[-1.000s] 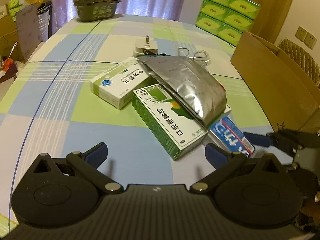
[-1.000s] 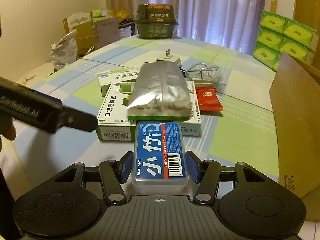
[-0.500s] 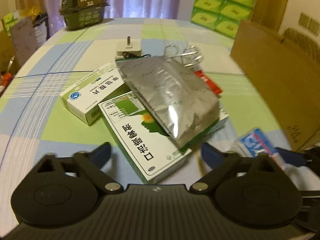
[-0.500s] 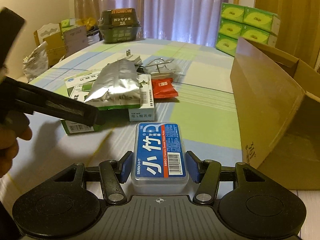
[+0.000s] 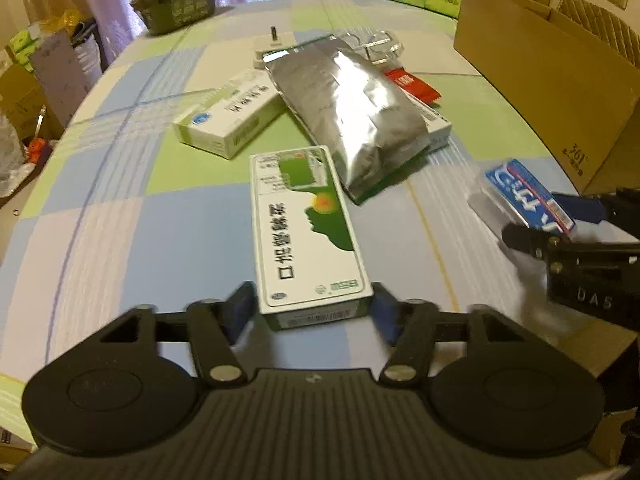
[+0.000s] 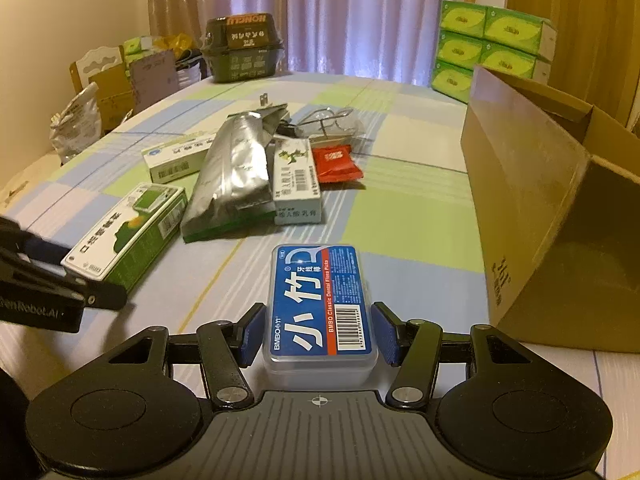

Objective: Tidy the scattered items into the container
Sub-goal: 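Grasp the toothpaste box with the right gripper while the left gripper reaches the green medicine box, then grasp the green-and-white medicine box with the left gripper and lift both boxes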

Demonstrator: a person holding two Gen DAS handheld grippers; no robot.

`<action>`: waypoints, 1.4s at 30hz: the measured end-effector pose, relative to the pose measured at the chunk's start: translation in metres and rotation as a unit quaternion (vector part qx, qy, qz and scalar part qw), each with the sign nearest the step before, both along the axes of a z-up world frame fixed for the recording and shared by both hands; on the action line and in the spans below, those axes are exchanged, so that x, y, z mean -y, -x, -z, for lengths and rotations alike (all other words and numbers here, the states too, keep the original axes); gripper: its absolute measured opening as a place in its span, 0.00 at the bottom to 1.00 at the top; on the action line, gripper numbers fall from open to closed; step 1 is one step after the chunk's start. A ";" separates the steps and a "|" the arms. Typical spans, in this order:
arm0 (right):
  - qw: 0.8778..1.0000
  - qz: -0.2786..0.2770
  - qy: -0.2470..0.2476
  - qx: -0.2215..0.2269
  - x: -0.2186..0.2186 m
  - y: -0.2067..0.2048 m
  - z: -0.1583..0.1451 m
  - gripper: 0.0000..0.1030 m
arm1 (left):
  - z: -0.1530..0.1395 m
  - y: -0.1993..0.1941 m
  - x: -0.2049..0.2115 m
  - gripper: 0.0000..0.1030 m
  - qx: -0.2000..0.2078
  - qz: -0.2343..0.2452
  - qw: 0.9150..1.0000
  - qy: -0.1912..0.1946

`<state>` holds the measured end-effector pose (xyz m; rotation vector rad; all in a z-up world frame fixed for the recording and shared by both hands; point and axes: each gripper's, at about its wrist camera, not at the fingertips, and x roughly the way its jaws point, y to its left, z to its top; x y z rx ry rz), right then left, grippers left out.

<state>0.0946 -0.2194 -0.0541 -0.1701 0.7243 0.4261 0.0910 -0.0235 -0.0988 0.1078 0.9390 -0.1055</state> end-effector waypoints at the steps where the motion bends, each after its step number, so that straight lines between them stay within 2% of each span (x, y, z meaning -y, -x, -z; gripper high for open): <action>1: 1.000 0.000 0.002 0.000 -0.001 0.000 0.001 0.57 | 0.000 -0.003 -0.001 0.77 0.002 -0.004 1.000 0.001; 6: 1.000 0.000 0.006 0.003 -0.002 -0.003 0.002 0.57 | 0.002 -0.028 -0.001 0.77 -0.001 -0.016 1.000 0.010; 7: 1.000 -0.002 0.006 0.003 -0.002 -0.005 0.002 0.63 | 0.004 -0.032 -0.001 0.76 -0.003 -0.016 1.000 0.011; 8: 1.000 -0.001 0.007 0.003 -0.002 -0.007 0.002 0.78 | 0.005 -0.035 -0.001 0.75 -0.005 -0.017 1.000 0.010; 9: 1.000 0.002 0.010 0.007 -0.002 -0.009 0.002 0.83 | 0.007 -0.038 -0.001 0.72 -0.007 -0.017 1.000 0.009; 10: 1.000 0.003 0.008 0.010 -0.002 -0.010 0.001 0.83 | 0.007 -0.040 -0.001 0.66 -0.009 -0.017 1.000 0.010; 12: 1.000 0.002 0.002 0.008 -0.001 -0.014 0.001 0.83 | 0.008 -0.041 -0.002 0.60 -0.011 -0.015 1.000 0.014; 19: 1.000 -0.002 -0.002 -0.012 -0.004 -0.022 0.006 0.82 | 0.007 -0.037 -0.001 0.51 -0.008 -0.008 1.000 0.011; 20: 1.000 -0.002 0.000 -0.015 -0.004 -0.021 0.006 0.74 | 0.006 -0.035 0.000 0.50 -0.006 -0.007 1.000 0.006; 21: 1.000 -0.003 0.001 -0.019 -0.004 -0.020 0.007 0.57 | 0.005 -0.033 -0.001 0.50 -0.005 -0.006 1.000 0.005; 25: 1.000 0.006 -0.005 -0.024 0.001 -0.010 0.002 0.57 | 0.002 -0.018 -0.004 0.50 -0.005 -0.007 1.000 0.007; 32: 1.000 0.023 -0.021 0.001 0.007 0.013 -0.024 0.57 | -0.014 0.006 -0.002 0.49 0.002 -0.007 1.000 0.015; 42: 0.998 0.043 -0.032 0.041 0.022 0.027 -0.067 0.57 | -0.052 0.015 0.018 0.49 0.031 0.012 0.999 0.035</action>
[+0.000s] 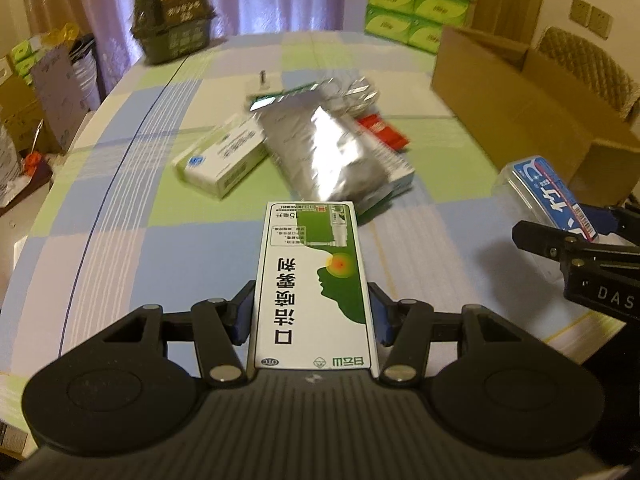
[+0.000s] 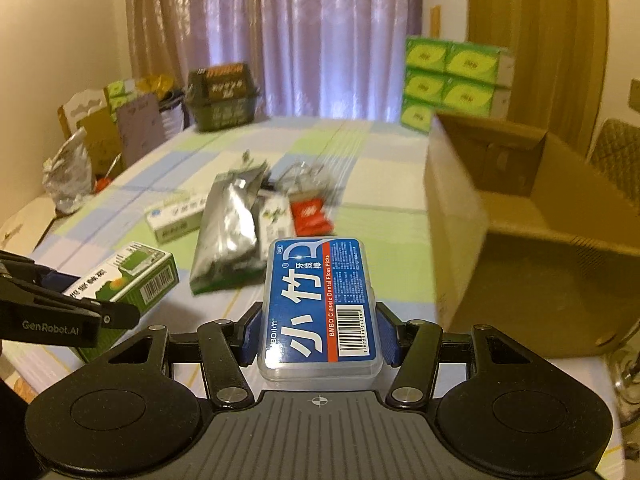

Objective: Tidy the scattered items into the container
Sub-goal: 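Grasp the green-and-white medicine box with the left gripper and lift both boxes, then lower both held boxes into the cardboard box and open both grippers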

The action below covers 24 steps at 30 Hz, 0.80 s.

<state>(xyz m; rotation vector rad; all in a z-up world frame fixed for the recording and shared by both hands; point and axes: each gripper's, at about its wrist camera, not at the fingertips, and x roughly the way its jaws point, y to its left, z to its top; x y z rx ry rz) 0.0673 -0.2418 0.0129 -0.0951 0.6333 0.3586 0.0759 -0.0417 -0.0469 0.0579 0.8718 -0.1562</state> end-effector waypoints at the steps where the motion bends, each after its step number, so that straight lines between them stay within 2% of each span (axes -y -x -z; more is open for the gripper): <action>1: 1.000 0.006 -0.002 0.007 0.004 0.000 -0.007 0.57 | -0.006 -0.001 0.004 0.49 0.005 0.005 1.000 0.001; 7: 0.997 0.045 -0.005 0.059 0.035 -0.008 -0.054 0.57 | -0.042 -0.021 0.041 0.49 0.035 0.048 0.998 0.020; 10: 0.995 0.075 -0.002 0.071 0.059 -0.022 -0.072 0.57 | -0.061 -0.035 0.068 0.49 0.051 0.077 0.995 0.031; 17: 0.991 0.129 -0.007 0.035 0.119 -0.068 -0.082 0.57 | -0.096 -0.069 0.138 0.49 0.067 0.138 0.985 0.075; 24: 0.988 0.150 -0.005 0.019 0.155 -0.090 -0.077 0.57 | -0.103 -0.101 0.188 0.49 0.054 0.159 0.981 0.101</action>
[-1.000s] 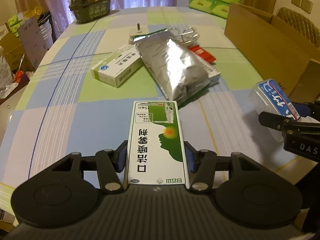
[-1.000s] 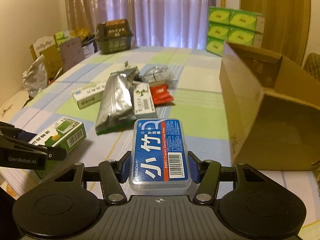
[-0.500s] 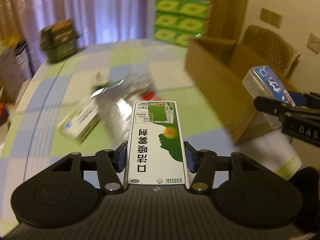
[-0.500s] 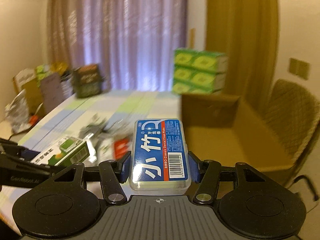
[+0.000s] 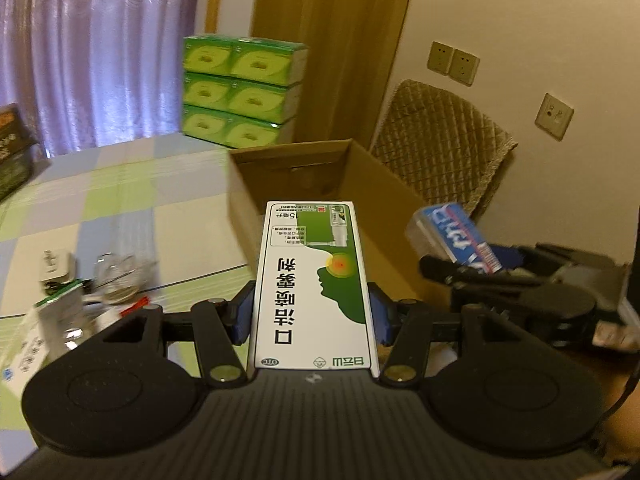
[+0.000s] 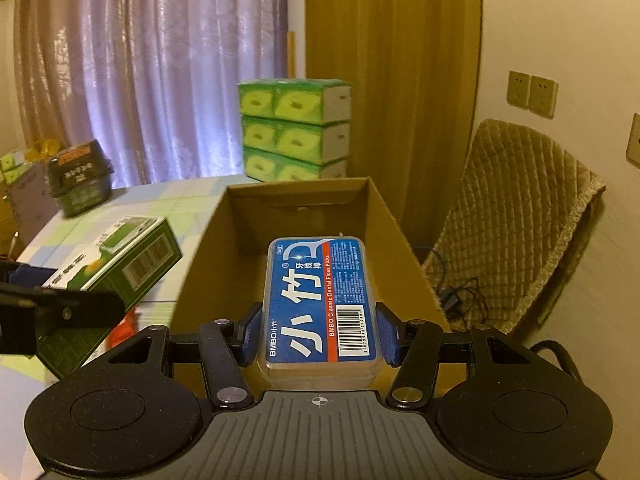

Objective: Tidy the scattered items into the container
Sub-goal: 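Lower both held boxes into the cardboard box and open both grippers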

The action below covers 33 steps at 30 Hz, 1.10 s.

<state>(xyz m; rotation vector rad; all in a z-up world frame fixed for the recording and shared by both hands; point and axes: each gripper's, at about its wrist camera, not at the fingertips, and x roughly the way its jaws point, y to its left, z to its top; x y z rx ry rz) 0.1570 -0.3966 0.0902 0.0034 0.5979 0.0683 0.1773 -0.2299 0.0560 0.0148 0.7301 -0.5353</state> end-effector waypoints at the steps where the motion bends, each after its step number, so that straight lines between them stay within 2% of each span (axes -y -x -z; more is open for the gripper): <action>1: 1.000 0.002 -0.002 -0.003 0.003 -0.001 0.001 0.57 | 0.001 -0.003 0.004 0.49 -0.002 0.001 1.000 0.002; 12: 1.000 0.015 -0.010 -0.020 0.019 -0.012 0.019 0.57 | 0.021 -0.023 0.039 0.49 -0.027 0.008 1.000 -0.003; 17: 1.000 0.017 -0.007 -0.024 0.025 -0.015 0.024 0.57 | 0.032 -0.028 0.049 0.50 -0.024 0.013 1.000 -0.010; 20: 0.999 0.019 -0.008 -0.027 0.027 -0.016 0.026 0.57 | 0.033 -0.029 0.054 0.46 -0.019 0.014 1.000 -0.014; 24: 0.999 0.017 -0.007 -0.030 0.027 -0.015 0.029 0.57 | 0.029 -0.028 0.048 0.51 -0.014 0.010 1.000 -0.005; 33: 0.999 0.007 -0.007 -0.034 0.016 -0.019 0.032 0.57 | 0.027 -0.012 0.005 0.60 -0.020 -0.027 0.999 0.016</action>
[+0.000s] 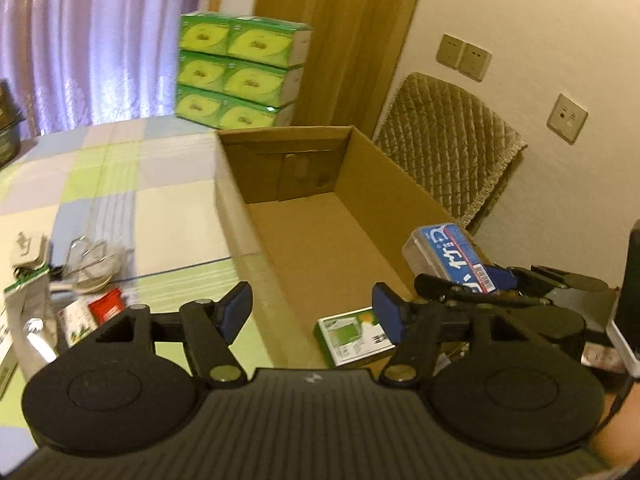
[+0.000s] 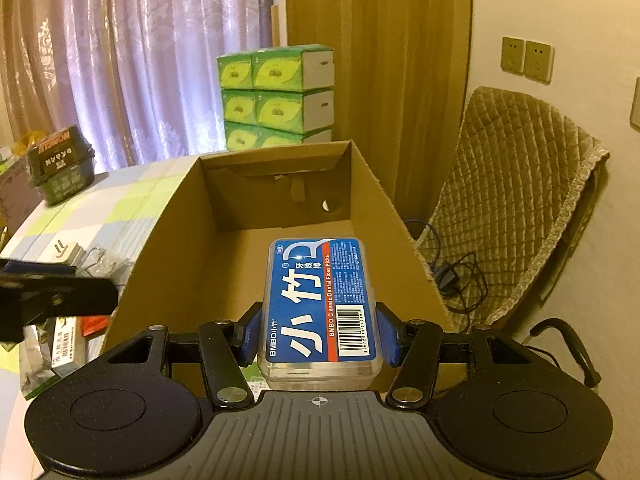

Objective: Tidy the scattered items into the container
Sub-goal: 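Lower both held boxes into the cardboard box and open both grippers, then move both grippers back toward the silver foil bag and white ointment box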

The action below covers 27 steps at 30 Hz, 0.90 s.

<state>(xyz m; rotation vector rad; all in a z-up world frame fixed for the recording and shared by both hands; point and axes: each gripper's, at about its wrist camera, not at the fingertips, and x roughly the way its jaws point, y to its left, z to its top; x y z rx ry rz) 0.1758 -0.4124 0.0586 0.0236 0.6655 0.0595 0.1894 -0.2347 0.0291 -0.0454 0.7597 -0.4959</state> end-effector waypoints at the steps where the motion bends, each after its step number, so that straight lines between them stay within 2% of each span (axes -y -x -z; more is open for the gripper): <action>1: 1.000 -0.002 0.000 0.000 -0.002 0.000 0.000 0.57 | 0.001 0.002 -0.005 0.60 -0.002 -0.005 1.000 0.002; 7: 1.000 -0.015 0.004 0.002 -0.015 -0.007 -0.001 0.58 | 0.005 0.013 -0.032 0.63 -0.011 -0.031 0.999 0.012; 8: 1.000 -0.020 0.005 0.001 -0.017 -0.008 0.000 0.61 | 0.006 0.015 -0.037 0.63 -0.012 -0.035 0.999 0.014; 9: 1.000 -0.024 0.007 0.001 -0.020 -0.009 0.000 0.73 | 0.006 0.017 -0.042 0.64 -0.014 -0.039 0.999 0.015; 10: 1.000 -0.023 0.011 0.005 -0.023 -0.009 0.000 0.97 | 0.007 0.018 -0.047 0.64 -0.016 -0.044 0.999 0.017; 11: 1.000 -0.024 0.015 0.014 -0.025 -0.008 -0.001 1.00 | 0.008 0.020 -0.052 0.64 -0.017 -0.048 0.999 0.019; 20: 0.998 -0.043 0.044 0.026 -0.057 0.004 -0.016 1.00 | 0.011 0.033 -0.100 0.67 -0.021 -0.097 0.995 0.020; 27: 0.993 -0.082 0.077 0.028 -0.102 0.024 -0.023 1.00 | 0.010 0.047 -0.137 0.76 -0.016 -0.134 0.991 0.003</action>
